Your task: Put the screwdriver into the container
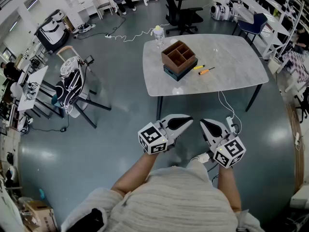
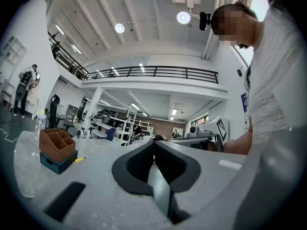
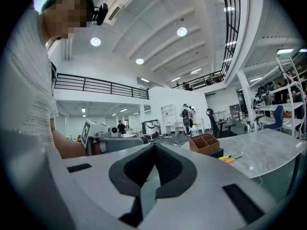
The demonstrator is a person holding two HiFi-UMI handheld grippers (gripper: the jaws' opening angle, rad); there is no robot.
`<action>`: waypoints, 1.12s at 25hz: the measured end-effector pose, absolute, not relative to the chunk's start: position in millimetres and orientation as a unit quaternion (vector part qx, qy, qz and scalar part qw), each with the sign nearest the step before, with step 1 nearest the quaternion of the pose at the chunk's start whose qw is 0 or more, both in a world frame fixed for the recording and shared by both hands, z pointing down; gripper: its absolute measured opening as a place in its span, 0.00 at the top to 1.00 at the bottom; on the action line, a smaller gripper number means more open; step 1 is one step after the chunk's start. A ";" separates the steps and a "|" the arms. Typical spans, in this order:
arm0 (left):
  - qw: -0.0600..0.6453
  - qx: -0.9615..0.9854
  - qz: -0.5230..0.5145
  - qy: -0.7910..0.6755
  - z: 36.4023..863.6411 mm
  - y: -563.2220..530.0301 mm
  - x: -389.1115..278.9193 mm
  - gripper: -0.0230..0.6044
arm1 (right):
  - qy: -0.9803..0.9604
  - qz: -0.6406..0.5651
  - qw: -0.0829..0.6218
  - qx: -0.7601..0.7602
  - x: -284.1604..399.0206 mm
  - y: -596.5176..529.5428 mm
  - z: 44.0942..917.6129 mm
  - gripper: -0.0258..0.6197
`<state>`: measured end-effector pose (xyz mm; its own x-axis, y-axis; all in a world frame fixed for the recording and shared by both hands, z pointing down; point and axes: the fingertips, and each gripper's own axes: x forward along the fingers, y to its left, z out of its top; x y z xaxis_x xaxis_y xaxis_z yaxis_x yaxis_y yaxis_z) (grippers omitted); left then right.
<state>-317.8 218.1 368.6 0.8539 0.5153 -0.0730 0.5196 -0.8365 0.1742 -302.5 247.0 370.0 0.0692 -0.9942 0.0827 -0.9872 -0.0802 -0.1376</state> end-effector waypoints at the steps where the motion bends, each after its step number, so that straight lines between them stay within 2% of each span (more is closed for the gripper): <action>1: 0.096 0.958 -0.011 0.270 370.1 218.3 -318.2 0.94 | 0.677 -0.077 0.023 -0.732 -302.2 248.0 370.3 0.94; 14: 0.102 0.956 -0.013 0.276 370.0 217.1 -318.6 0.94 | 0.676 -0.077 0.011 -0.733 -303.0 242.0 374.0 0.94; 19: 0.108 0.956 -0.010 0.273 374.3 214.8 -319.9 0.94 | 0.681 -0.074 0.040 -0.727 -303.2 239.1 370.3 0.94; 28: 0.120 0.959 -0.005 0.257 381.8 203.8 -302.1 0.94 | 0.684 -0.083 0.029 -0.724 -281.1 233.7 379.2 0.94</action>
